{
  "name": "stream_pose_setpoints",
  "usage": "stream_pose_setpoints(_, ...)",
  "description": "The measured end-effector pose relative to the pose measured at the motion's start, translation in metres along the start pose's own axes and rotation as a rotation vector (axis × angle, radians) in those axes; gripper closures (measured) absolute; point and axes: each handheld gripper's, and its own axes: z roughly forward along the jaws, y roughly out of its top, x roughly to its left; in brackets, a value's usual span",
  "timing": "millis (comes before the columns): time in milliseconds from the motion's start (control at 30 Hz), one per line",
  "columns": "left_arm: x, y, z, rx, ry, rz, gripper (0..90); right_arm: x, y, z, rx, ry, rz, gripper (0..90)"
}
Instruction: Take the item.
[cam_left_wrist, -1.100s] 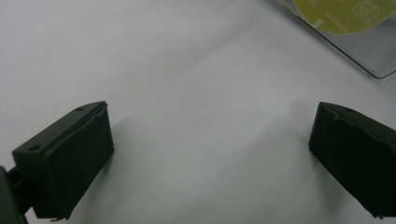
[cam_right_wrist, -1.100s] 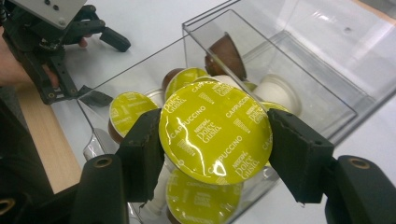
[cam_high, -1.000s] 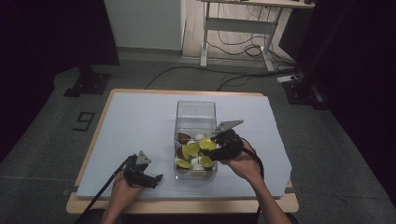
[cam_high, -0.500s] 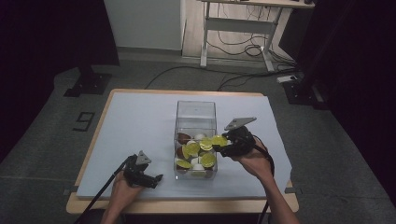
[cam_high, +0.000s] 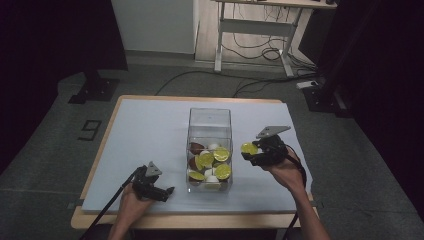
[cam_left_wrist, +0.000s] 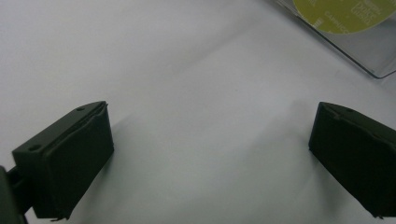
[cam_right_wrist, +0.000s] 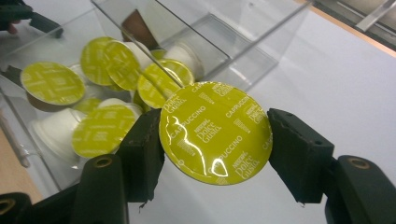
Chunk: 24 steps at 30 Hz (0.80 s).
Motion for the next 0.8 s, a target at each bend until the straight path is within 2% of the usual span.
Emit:
stream_pose_setpoints(533,0.0,0.0,0.0,0.0,0.001,0.0,0.0,-0.024,-0.03,-0.017,0.012,-0.082,0.043,38.4)
stream_pose_setpoints(800,0.0,0.0,0.0,-0.001,0.002,0.001,0.0,-0.029,-0.046,-0.017,0.01,-0.094,0.068,38.4)
